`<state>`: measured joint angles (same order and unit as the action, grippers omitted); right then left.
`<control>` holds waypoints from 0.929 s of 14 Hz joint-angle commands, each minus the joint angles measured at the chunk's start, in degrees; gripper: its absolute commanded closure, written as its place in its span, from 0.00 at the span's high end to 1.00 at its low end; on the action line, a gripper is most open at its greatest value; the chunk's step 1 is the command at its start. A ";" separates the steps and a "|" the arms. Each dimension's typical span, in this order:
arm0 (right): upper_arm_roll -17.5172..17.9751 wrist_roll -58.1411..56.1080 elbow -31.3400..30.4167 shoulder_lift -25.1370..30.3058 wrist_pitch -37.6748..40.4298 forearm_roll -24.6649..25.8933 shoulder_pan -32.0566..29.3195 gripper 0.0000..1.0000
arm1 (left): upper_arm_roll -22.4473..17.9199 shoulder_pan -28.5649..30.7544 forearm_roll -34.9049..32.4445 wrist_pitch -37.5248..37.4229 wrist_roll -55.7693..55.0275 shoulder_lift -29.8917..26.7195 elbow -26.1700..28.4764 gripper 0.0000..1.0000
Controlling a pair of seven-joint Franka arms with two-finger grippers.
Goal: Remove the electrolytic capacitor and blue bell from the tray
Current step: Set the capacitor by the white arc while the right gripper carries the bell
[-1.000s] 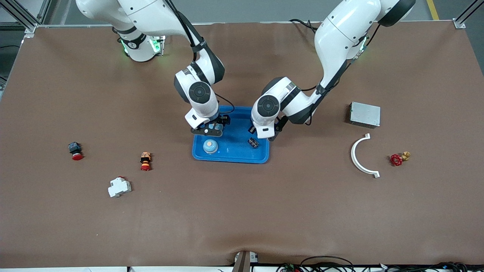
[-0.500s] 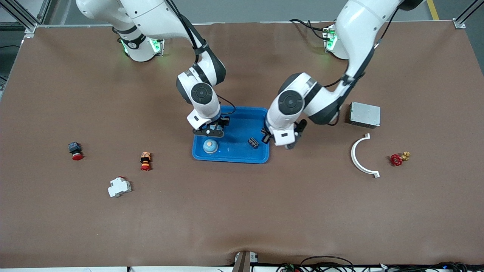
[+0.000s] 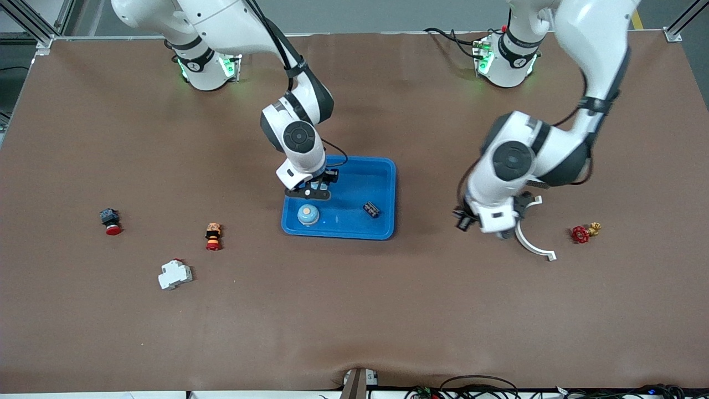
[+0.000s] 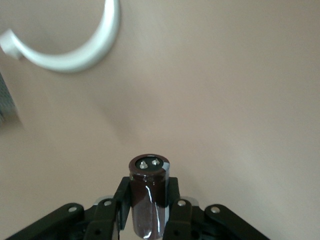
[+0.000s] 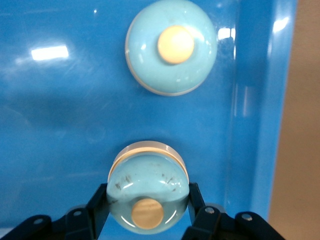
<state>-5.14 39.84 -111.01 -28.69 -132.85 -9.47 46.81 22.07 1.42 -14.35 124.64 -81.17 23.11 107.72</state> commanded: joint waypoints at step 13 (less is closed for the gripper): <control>-1.10 -46.65 -21.79 35.38 13.51 10.61 -35.53 0.12 | 0.52 20.03 -12.46 6.58 21.84 7.30 3.02 1.00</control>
<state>-7.52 -0.57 -131.24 6.76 -117.32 0.53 16.90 22.04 21.08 -25.46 131.70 -59.40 31.42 111.12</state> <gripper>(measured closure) 0.330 0.520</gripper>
